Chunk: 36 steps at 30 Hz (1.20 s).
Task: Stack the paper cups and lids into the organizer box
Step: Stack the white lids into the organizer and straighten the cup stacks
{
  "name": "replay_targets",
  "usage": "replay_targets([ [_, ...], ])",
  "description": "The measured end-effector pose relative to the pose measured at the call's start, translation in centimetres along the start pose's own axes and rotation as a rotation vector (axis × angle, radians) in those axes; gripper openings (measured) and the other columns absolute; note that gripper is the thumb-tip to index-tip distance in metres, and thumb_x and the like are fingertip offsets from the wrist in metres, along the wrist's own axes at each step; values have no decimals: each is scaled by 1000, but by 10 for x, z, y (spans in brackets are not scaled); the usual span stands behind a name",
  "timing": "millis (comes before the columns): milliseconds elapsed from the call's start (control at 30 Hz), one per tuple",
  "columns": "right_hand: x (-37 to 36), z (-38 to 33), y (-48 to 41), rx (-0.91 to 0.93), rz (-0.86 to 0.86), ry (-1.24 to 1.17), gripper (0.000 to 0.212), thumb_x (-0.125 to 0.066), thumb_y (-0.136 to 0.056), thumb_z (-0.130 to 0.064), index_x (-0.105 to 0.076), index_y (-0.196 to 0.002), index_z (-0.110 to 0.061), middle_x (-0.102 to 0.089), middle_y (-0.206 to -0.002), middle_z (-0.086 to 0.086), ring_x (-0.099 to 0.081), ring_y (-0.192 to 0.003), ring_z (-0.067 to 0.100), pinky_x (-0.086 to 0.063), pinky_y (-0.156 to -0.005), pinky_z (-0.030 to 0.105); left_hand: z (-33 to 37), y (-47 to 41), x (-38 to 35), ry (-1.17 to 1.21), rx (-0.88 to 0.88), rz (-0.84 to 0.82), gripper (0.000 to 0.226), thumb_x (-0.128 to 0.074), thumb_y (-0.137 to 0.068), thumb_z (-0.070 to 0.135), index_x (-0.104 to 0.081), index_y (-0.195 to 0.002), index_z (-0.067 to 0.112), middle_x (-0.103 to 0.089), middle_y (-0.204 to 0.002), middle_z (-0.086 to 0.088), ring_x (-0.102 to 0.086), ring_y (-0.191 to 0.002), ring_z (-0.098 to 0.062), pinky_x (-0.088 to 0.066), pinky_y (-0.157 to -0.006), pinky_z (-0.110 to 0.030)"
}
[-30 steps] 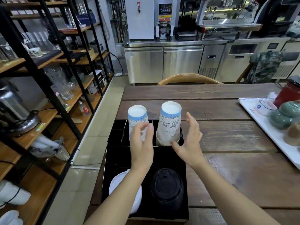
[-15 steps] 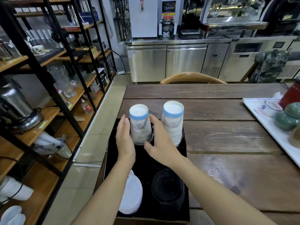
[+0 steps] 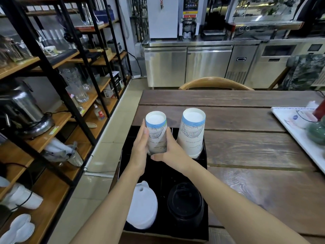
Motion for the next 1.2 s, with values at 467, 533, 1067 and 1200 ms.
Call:
replay_targets([
  [467,9,-1,24,146,148,34,65,-69,-77,-7,-36,-120,-43,-45,-115,-26,-41,-103,-29,-31,-87,-4,6,11,15,-218,-42,44,59,-52,-88,46,-37,-141,26,-41,-144,16,-38,-126,11,-37,-93,-9],
  [533,16,1,33,113,242,92,42,-65,-82,-10,-48,-112,-34,-49,-101,-24,-51,-93,-14,-37,-80,-1,9,23,10,-288,-94,127,34,-55,-90,31,-50,-124,31,-53,-125,21,-48,-114,14,-42,-87,-8],
  [1067,47,42,122,-188,364,627,43,-51,-87,-52,-61,-102,-13,-60,-86,1,-57,-84,20,-39,-67,30,-40,110,-54,-609,316,43,53,-46,-93,35,-32,-140,14,-40,-142,-6,-42,-125,-18,-34,-94,-26],
  [1200,44,49,136,-202,281,633,41,-56,-87,-45,-62,-106,-9,-62,-101,6,-58,-94,23,-45,-77,32,-48,121,-53,-621,340,92,52,-44,-94,30,-29,-141,13,-36,-146,-8,-39,-130,-22,-34,-103,-32],
])
Point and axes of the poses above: each hand's wrist, its own y-axis away from the middle knuckle, its own x-axis out of the back of the hand, z = x × y, the point moved 4 cm from there along -y, towards the middle knuckle
